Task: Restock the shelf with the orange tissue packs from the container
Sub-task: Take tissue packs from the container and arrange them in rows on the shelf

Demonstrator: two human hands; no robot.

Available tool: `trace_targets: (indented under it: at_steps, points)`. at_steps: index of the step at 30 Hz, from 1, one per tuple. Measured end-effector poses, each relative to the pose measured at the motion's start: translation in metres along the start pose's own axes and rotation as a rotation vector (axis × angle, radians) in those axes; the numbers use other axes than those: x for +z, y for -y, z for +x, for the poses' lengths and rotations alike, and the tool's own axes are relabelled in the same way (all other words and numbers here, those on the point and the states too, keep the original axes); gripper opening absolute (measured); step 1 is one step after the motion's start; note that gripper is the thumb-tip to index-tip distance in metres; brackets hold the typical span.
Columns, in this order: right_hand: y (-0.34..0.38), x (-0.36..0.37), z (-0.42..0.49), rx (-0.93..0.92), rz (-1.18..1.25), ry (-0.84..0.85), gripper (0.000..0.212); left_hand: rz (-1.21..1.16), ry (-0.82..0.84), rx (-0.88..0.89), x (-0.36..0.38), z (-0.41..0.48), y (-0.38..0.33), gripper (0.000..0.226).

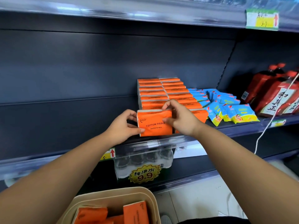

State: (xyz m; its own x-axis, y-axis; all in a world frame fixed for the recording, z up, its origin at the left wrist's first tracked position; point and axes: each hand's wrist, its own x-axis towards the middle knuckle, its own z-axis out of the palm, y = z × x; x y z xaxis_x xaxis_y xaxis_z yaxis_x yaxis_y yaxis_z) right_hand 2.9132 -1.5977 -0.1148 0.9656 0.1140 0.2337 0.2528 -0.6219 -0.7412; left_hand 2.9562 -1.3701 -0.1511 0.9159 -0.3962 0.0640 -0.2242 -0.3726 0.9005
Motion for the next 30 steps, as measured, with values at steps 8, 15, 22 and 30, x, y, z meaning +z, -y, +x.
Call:
trace_targets:
  at_steps: [8, 15, 22, 30]
  points:
    - [0.016, 0.003, 0.005, -0.091, -0.814, 0.067, 0.045, 0.073, -0.056, -0.014, 0.013, 0.003, 0.003, 0.044]
    - [0.015, 0.001, -0.001, 0.016, -0.939, -0.027, 0.044, 0.134, -0.046, -0.070, 0.025, 0.009, 0.003, 0.061]
    - [0.011, -0.005, -0.003, 0.072, -0.889, -0.027, 0.046, 0.178, -0.018, -0.108, 0.034, 0.016, -0.004, 0.068]
    - [0.018, -0.005, -0.015, 0.151, -0.548, -0.119, 0.043, 0.170, -0.010, -0.150, 0.010, 0.000, -0.010, 0.080]
